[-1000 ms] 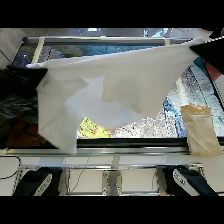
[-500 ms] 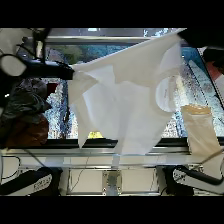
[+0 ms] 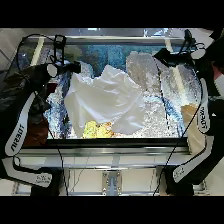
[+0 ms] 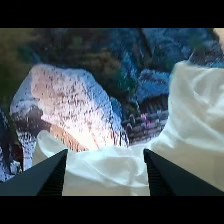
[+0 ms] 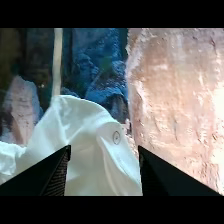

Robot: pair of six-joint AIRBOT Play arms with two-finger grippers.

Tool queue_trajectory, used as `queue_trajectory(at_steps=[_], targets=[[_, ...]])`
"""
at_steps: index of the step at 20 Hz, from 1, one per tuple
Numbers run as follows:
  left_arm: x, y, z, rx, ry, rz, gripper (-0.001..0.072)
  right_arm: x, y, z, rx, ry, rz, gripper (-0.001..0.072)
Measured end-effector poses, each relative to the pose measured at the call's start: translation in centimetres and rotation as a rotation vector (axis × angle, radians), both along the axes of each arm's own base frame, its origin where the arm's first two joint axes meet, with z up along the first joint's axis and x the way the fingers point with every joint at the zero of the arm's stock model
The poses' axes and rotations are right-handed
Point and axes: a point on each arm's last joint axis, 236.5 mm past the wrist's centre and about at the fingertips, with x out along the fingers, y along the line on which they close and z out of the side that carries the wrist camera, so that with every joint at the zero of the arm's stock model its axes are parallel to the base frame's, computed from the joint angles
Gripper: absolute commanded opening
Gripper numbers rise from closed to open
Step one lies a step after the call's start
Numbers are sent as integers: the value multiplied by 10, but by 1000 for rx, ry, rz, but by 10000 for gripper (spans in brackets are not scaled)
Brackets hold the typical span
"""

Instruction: Fold the shirts.

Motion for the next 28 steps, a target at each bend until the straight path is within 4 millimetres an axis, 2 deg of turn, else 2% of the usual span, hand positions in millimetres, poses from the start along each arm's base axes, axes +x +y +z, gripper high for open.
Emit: queue_trajectory(at_steps=[2,4,5,6,7,8,10,13,15,17,19,21,24,28], targets=[[2,16,55,-25,-116,38,562,4,-21,20,-23,-38,-25,485],[-15,40,110,-53,-187,78,548,-9,-42,44,-61,-41,-15,485],[-29,58,131,-70,-190,109,544,-20,-52,50,-82,-22,-7,485],[-45,75,142,-97,-168,143,542,-35,-63,53,-103,9,3,485],[-64,92,142,-129,-117,181,542,-49,-74,52,-122,49,11,485],[-85,109,136,-169,-53,231,542,-67,-82,41,-134,121,33,485],[-126,135,108,-238,70,333,541,-100,-83,16,-122,259,93,485],[-192,138,35,-354,286,446,542,-134,-74,-26,-88,420,162,485],[-235,120,-19,-453,443,486,540,-145,-61,-45,-71,471,204,485],[-275,99,-68,-543,589,514,518,-148,-48,-57,-68,486,233,485],[-311,74,-111,-629,741,525,493,-147,-39,-63,-78,485,248,485],[-342,53,-142,-676,865,527,491,-145,-32,-65,-79,476,260,484],[-373,28,-168,-703,983,504,477,-143,-25,-66,-75,466,269,484],[-384,7,-185,-716,1024,493,477,-141,-18,-64,-57,452,279,484]])
